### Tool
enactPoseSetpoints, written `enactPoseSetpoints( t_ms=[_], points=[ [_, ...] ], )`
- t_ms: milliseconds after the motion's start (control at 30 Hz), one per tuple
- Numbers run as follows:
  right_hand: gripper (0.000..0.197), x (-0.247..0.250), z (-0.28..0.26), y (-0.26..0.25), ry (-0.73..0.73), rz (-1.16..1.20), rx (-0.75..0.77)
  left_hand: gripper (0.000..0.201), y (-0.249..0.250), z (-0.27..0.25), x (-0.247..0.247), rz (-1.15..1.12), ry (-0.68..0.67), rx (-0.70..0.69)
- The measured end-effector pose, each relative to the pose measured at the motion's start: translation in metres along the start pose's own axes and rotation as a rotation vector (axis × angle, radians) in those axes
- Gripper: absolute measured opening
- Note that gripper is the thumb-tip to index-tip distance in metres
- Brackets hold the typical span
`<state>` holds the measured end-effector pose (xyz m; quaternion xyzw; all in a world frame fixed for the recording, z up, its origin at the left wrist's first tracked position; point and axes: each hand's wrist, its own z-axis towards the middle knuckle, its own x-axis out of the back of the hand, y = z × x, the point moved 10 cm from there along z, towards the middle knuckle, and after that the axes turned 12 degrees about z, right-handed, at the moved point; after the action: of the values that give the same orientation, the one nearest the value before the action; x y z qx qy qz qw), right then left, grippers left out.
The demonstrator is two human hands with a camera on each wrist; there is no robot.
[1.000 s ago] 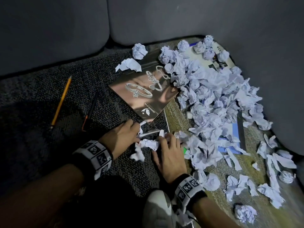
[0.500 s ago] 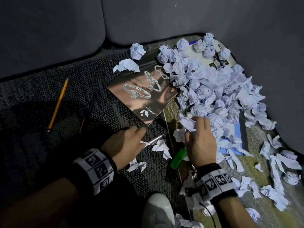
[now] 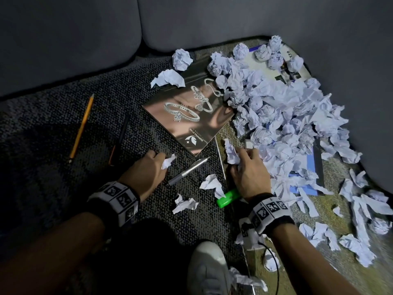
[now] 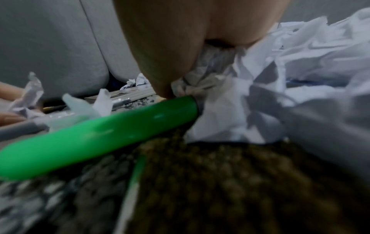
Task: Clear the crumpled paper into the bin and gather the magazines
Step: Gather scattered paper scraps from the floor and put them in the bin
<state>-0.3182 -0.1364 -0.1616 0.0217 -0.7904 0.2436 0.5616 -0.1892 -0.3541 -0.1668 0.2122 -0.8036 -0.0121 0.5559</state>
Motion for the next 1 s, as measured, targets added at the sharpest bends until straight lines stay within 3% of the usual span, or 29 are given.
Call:
enactPoseSetpoints(
  t_ms=[133, 167, 233, 367, 500, 633, 767, 833, 900, 1000],
  points=[
    [0.036, 0.004, -0.001, 0.005, 0.065, 0.111, 0.05, 0.013, 0.007, -0.011, 0.033, -0.305, 0.128, 0.051],
    [0.038, 0.004, -0.003, 0.006, 0.083, 0.137, 0.068, 0.013, 0.017, -0.016, 0.038, -0.336, 0.154, 0.019],
    [0.046, 0.003, -0.008, 0.007, 0.103, 0.156, 0.091, 0.004, 0.046, -0.025, 0.028, -0.331, 0.077, -0.096],
    [0.058, 0.005, -0.014, -0.001, 0.086, 0.167, 0.114, 0.024, 0.099, -0.041, -0.033, 0.056, -0.121, -0.393],
    [0.079, 0.007, -0.017, -0.011, 0.059, 0.136, 0.089, 0.035, 0.104, -0.047, -0.062, 0.315, -0.144, -0.471],
    [0.078, -0.003, -0.007, -0.026, -0.008, -0.139, 0.102, 0.019, 0.103, -0.046, -0.06, 0.318, -0.105, -0.52],
    [0.072, 0.001, -0.001, -0.027, -0.023, -0.21, 0.081, 0.025, 0.09, -0.039, -0.037, 0.035, 0.071, -0.419],
    [0.072, 0.025, -0.013, -0.027, 0.112, -0.145, 0.062, 0.022, 0.066, -0.042, -0.021, -0.271, 0.142, -0.232],
    [0.064, 0.036, -0.039, -0.043, 0.202, -0.063, 0.14, 0.018, 0.044, -0.048, -0.011, -0.524, 0.204, -0.05],
    [0.052, 0.0, -0.071, -0.078, 0.032, -0.125, 0.273, 0.011, 0.03, -0.05, -0.023, -0.927, 0.091, 0.129]
  ],
)
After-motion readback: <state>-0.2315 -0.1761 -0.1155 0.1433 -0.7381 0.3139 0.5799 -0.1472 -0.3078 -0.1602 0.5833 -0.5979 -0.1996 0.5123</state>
